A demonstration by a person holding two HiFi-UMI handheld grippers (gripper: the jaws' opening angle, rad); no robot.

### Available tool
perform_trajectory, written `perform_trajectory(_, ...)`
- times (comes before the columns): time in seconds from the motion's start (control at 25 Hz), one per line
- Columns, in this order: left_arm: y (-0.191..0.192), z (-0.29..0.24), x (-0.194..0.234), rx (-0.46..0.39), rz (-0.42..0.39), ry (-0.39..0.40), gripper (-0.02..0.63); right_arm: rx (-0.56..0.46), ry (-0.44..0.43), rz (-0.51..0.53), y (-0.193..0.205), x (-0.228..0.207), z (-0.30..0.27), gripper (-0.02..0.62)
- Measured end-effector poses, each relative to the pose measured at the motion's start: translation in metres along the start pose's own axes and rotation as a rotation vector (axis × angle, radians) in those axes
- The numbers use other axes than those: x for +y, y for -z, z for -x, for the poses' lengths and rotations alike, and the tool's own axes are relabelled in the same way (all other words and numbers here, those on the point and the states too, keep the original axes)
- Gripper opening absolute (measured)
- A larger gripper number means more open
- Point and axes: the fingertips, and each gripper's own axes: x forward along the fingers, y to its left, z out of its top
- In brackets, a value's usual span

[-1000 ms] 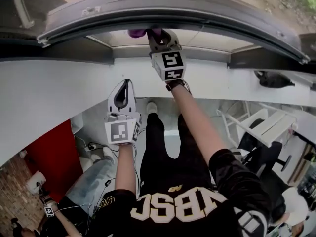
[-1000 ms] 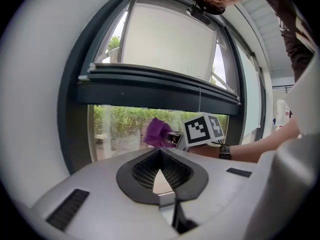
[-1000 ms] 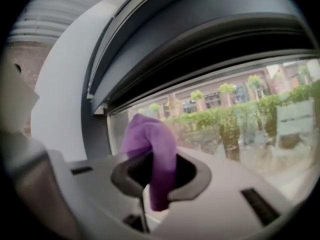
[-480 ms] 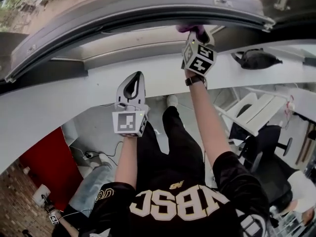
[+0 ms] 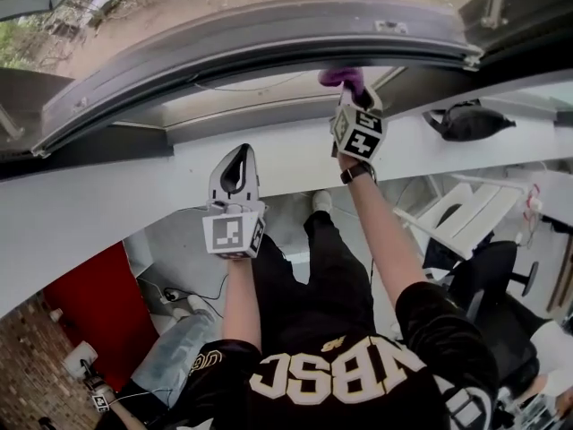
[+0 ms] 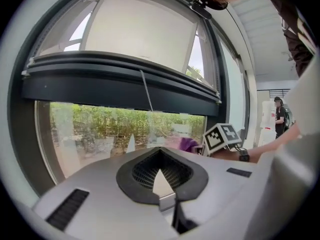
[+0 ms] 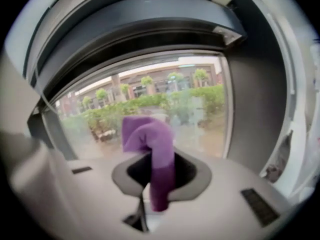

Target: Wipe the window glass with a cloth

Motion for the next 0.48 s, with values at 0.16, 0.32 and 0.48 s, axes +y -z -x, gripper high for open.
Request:
perform_trajectory(0.16, 0.0, 0.028, 0.063, -0.043, 0.014, -0.061, 0.012, 0.096, -0.201, 0.131, 0.066, 0.122, 0.016, 0.067)
perform_trajectory(0.32, 0.003, 0.081, 0.146, -0.046, 0.016, -0.127, 0.014, 0.151, -0.421, 0.206, 0.117, 0.272, 0.038, 0.067)
perform_trajectory(0.48, 0.015, 0.134, 0.224, -0.019, 0.028, -0.196, 0.012, 0.147, -0.611, 0.274, 0.142, 0.416, 0.043, 0.067)
